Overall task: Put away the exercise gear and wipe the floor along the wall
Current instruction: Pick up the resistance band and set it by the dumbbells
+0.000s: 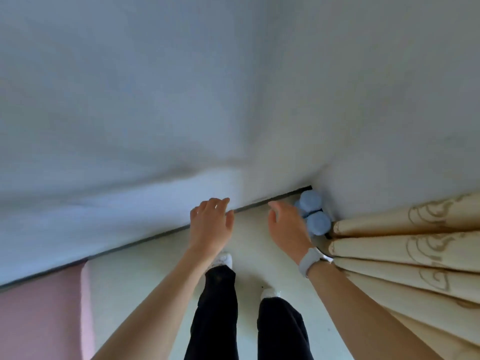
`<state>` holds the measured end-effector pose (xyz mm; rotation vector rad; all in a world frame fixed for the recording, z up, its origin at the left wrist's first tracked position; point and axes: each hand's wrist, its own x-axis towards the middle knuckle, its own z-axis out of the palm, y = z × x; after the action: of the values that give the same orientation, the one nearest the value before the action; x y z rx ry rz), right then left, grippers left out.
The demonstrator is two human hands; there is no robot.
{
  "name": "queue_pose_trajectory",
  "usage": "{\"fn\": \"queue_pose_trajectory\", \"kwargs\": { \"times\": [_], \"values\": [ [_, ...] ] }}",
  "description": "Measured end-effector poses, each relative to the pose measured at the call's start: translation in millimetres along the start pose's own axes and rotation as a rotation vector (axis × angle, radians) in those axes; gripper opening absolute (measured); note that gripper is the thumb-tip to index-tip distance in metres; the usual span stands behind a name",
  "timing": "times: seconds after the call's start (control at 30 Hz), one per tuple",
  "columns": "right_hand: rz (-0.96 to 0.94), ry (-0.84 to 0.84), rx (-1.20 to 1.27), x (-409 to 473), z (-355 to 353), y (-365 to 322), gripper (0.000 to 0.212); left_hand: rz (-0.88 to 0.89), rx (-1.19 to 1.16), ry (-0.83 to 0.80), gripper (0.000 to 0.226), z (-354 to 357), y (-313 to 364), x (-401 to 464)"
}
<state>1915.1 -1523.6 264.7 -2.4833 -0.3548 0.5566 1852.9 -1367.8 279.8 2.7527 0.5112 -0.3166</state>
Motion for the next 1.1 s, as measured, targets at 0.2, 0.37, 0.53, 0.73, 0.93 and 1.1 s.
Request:
{"fn": "queue_pose_trajectory", "kwargs": {
  "times": [0.2,0.37,0.53,0.73,0.93,1.1],
  "values": [
    [-0.363,-0.318,-0.046,-86,-1,-129,0.036,-0.481,-0.162,0.221,0.038,-80,-50,-142],
    [-0.593,-0.582,-0.123,-183,34,-201,0.041,-0.861,-0.327,0.369,0.037,-80,-77,-295],
    [-0.89,-0.75,-0.291,-283,119,-226,0.04,-1.179,-0.438,0.453,0.038,-28,-118,-423],
    [-1.139,-0.874,-0.411,-420,225,-276,0.042,-1.419,-0.473,0.58,0.034,2,-196,-589],
    [-1.341,-0.963,-0.527,-536,415,-276,0.043,-1.592,-0.474,0.59,0.039,121,-307,-734],
    [-1.511,-0.958,-0.646,-623,487,-325,0.044,-1.712,-0.462,0.635,0.04,135,-360,-835]
  ]
}}
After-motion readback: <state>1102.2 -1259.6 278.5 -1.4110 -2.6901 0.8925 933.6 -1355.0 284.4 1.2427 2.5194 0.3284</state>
